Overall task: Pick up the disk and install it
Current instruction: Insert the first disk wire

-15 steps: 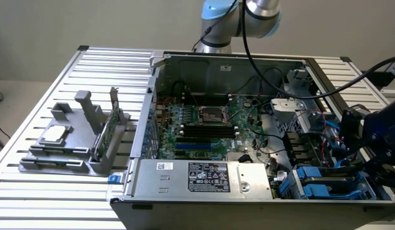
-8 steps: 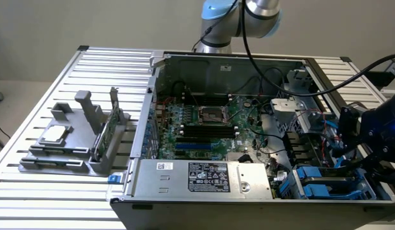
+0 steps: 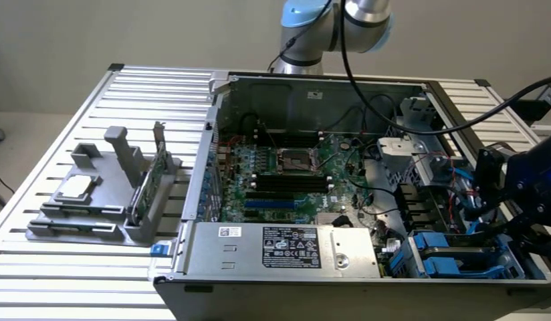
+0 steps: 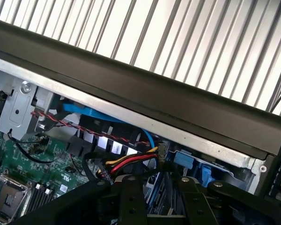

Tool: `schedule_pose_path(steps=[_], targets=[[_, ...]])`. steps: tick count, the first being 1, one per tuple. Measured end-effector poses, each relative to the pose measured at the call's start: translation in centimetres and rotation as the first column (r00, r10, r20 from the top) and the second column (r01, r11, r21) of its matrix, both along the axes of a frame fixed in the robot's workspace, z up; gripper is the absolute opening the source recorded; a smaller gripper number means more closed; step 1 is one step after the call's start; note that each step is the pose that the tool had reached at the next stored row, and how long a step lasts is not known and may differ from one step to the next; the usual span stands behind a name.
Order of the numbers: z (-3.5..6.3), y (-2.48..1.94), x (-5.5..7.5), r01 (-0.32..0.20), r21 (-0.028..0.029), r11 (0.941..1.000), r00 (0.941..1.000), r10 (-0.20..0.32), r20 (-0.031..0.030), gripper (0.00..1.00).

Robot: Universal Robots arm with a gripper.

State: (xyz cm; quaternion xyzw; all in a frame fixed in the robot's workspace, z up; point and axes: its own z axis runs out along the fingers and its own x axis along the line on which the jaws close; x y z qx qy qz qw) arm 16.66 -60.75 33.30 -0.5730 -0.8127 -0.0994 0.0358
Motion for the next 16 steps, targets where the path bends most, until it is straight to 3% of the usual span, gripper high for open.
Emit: schedule_pose_path(steps=[2, 4, 5, 8, 13, 16], targets=[[-0.01, 0.01, 0.0, 0.001, 0.0000, 1.0000, 1.0000, -0.001, -0.0024, 0.24], [-0.01, 0.02, 0.1, 0.003, 0.0000, 1.0000, 1.0000, -0.003, -0.0055, 0.24], [-0.01, 0.02, 0.1, 0.004, -0.0001, 1.0000, 1.0000, -0.004, -0.0078, 0.17], [-0.02, 0.07, 0.1, 0.009, 0.0000, 1.0000, 0.9998, -0.009, -0.0178, 0.17], [0.79, 0.61, 0.0, 0.009, -0.0019, 1.0000, 0.9998, -0.009, -0.0199, 0.17], [1.35, 0.65, -0.1, 0.009, -0.0023, 1.0000, 0.9997, -0.009, -0.0227, 0.17]])
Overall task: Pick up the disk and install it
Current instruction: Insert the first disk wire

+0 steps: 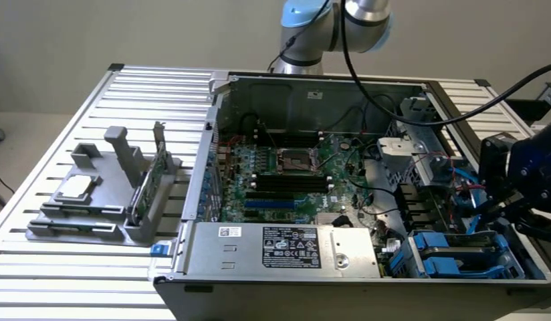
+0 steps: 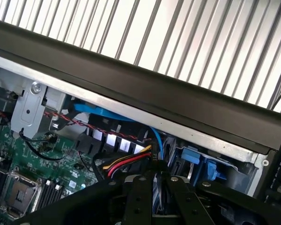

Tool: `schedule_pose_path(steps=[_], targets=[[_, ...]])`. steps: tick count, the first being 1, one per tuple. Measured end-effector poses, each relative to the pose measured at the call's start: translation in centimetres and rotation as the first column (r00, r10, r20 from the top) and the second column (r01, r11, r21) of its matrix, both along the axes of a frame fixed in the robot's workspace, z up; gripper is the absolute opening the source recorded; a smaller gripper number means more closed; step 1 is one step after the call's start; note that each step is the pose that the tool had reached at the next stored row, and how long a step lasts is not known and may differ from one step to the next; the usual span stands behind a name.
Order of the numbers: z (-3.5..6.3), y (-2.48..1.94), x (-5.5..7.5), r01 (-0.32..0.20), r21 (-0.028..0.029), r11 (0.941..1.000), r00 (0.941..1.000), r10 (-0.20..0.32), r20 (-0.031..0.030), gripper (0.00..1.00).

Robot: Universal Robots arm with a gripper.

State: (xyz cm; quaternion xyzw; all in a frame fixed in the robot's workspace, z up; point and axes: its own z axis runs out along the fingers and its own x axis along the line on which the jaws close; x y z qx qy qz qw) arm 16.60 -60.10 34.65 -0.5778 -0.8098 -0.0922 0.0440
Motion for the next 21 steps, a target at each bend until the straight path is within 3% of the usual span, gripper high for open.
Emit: schedule_pose_path(steps=[7, 9, 11, 16, 21], targets=[[0.01, 0.00, -0.56, 0.000, -0.0001, 1.0000, 0.9998, 0.000, -0.0221, 0.17], [0.01, 0.01, -0.69, 0.002, -0.0019, 1.0000, 0.9997, -0.002, -0.0250, 0.17], [0.02, 0.00, -0.77, 0.004, -0.0073, 1.0000, 0.9996, -0.004, -0.0264, 0.17], [0.02, 0.00, -0.83, 0.015, -0.0378, 0.9992, 0.9995, -0.016, -0.0287, 0.17], [0.01, 0.00, -0.87, 0.025, -0.0860, 0.9960, 0.9992, -0.028, -0.0301, 0.17]])
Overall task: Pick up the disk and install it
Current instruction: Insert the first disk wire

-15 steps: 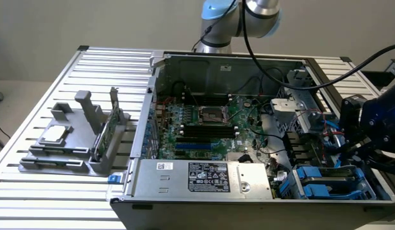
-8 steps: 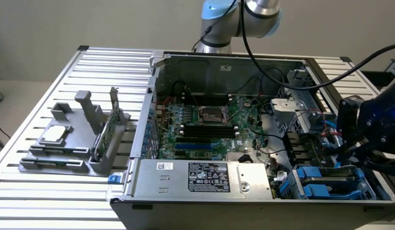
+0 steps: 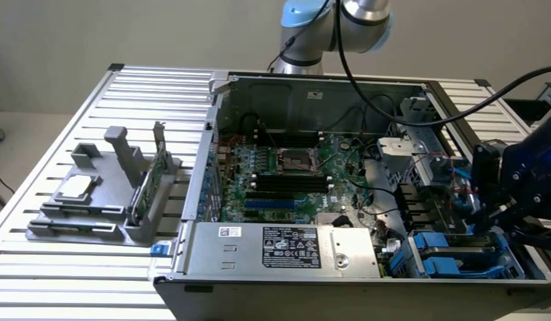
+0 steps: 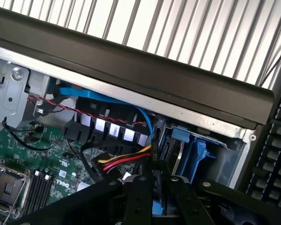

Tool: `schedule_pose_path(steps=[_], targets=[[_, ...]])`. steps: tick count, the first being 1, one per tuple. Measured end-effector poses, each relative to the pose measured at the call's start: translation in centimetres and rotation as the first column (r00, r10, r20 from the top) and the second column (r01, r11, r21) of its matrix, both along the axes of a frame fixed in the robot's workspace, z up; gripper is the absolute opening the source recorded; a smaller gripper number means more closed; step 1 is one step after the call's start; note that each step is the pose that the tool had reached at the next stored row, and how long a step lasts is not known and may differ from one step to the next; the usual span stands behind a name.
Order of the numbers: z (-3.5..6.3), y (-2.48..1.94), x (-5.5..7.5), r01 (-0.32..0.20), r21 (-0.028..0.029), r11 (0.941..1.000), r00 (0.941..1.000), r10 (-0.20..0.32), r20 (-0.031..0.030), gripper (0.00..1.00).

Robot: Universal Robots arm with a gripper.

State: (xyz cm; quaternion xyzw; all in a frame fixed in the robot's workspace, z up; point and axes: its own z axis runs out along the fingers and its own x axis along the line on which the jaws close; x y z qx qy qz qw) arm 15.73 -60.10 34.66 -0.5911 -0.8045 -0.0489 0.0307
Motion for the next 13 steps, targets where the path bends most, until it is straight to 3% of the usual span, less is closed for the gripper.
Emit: schedule_pose_path(steps=[3, 5, 6, 11, 13], targets=[[-0.03, 0.00, -0.01, 0.003, -0.0215, 0.9998, 1.0000, -0.003, -0.0086, 0.17], [-0.08, 0.00, 0.00, 0.003, -0.0246, 0.9997, 0.9999, -0.003, -0.0110, 0.17], [-0.07, 0.00, 0.01, 0.003, -0.0259, 0.9997, 0.9998, -0.004, -0.0208, 0.17], [-0.09, 0.00, 0.00, 0.032, -0.0276, 0.9991, 0.9952, -0.034, -0.0917, 0.17], [-0.09, 0.00, 0.00, 0.047, -0.0285, 0.9985, 0.9921, -0.050, -0.1149, 0.17]])
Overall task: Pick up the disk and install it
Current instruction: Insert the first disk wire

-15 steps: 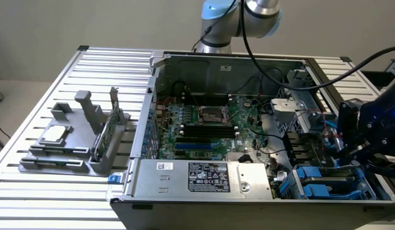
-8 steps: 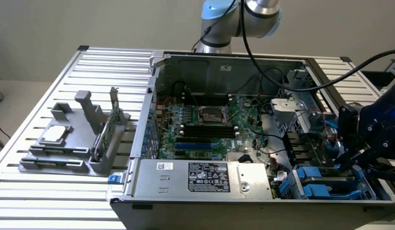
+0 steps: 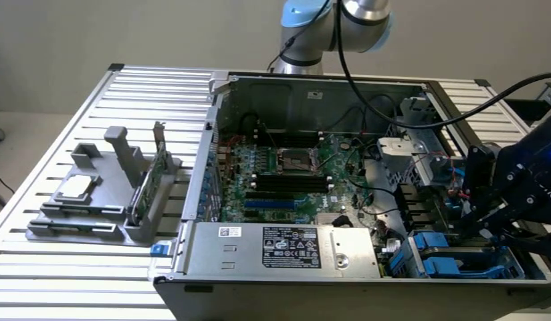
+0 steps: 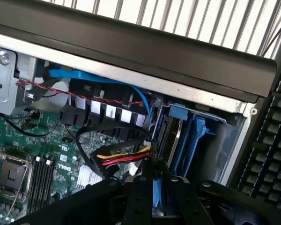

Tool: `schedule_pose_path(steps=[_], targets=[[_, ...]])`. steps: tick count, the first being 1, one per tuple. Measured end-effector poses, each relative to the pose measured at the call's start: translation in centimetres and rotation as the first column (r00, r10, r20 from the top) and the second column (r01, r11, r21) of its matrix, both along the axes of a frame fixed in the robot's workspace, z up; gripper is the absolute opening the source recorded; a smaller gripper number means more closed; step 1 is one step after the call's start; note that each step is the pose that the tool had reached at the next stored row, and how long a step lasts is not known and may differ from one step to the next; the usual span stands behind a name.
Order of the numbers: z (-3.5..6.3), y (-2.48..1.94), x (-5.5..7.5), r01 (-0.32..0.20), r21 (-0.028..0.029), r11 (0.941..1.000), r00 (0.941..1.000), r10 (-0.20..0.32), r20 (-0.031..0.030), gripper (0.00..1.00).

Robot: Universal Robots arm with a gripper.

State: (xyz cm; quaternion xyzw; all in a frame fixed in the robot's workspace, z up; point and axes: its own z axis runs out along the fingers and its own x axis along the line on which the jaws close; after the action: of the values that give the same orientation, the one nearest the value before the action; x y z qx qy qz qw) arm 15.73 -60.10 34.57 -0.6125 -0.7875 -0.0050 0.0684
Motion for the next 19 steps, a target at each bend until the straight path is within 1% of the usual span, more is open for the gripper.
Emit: schedule_pose_path(steps=[1, 2, 3, 7, 12, 19], targets=[[0.00, 0.00, 0.00, 0.011, 0.0000, 0.9999, 0.9999, -0.011, -0.0067, 0.17], [0.00, 0.00, -0.01, 0.026, -0.0002, 0.9997, 0.9996, -0.026, -0.0094, 0.17], [-0.02, 0.00, -0.01, 0.041, -0.0001, 0.9992, 0.9991, -0.041, -0.0101, 0.17], [-0.12, 0.00, 0.02, 0.108, -0.0001, 0.9942, 0.9941, -0.108, -0.0102, 0.17], [-0.22, 0.00, 0.28, 0.144, -0.0002, 0.9896, 0.9895, -0.144, -0.0102, 0.17], [-0.36, 0.00, 0.58, 0.198, -0.0009, 0.9802, 0.9801, -0.198, -0.0100, 0.17]])
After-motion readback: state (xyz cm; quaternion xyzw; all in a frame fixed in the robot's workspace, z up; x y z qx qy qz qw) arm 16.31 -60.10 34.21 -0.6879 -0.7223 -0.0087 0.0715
